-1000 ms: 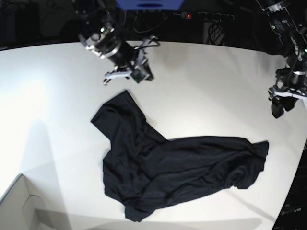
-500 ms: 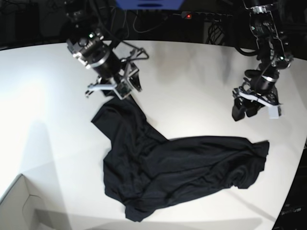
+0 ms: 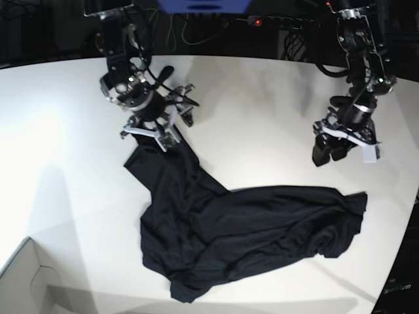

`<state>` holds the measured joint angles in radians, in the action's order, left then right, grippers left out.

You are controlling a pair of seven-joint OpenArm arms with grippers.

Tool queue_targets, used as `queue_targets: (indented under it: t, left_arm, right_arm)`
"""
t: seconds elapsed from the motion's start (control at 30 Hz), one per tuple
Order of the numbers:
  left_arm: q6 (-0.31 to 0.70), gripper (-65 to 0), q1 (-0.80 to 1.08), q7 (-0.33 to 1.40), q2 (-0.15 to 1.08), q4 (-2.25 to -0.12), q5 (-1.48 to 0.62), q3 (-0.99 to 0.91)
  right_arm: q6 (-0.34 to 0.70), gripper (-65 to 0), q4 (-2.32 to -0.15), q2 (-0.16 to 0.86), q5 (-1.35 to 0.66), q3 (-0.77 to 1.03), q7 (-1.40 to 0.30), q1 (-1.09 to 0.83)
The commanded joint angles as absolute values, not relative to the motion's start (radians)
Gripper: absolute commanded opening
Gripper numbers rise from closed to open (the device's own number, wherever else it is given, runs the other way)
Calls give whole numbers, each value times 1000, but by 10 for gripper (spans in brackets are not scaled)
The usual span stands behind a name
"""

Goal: Layout the t-shirt on the table in an organized manner, then fold the t-shirt properly
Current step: 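Release the shirt and raise both grippers above it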

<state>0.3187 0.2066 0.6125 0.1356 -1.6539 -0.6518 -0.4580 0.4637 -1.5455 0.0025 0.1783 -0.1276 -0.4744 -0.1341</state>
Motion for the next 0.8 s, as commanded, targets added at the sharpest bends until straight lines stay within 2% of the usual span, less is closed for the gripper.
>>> queue_targets:
  t: [0.0, 0.07, 0.1, 0.17, 0.27, 0.47, 0.77]
  left_arm:
    - [331, -323, 202, 590, 145, -1669, -665, -461]
    - [331, -323, 205, 590, 145, -1669, -665, -463]
    - [331, -323, 205, 590, 147, -1669, -665, -466]
    - [331, -323, 205, 590, 151, -1667, -665, -466]
    - [331, -323, 225, 590, 154, -1667, -665, -466]
    - [331, -323, 239, 590, 156, -1667, -664, -467]
    - [332, -323, 252, 595, 154, -1669, -664, -460]
  right_arm:
    - [463, -219, -1547, 2, 179, -128, -463, -116]
    - [466, -260, -1540, 2, 177, -136, -463, -116]
    - [466, -311, -1538, 1, 177, -143, -463, -116]
    - [466, -431, -1535, 1, 177, -168, -463, -116]
    - [466, -650, -1541, -2, 177, -186, -464, -117]
    - [466, -650, -1609, -36, 177, -194, -463, -159]
    - [479, -650, -1952, -85, 177, -444, -463, -262]
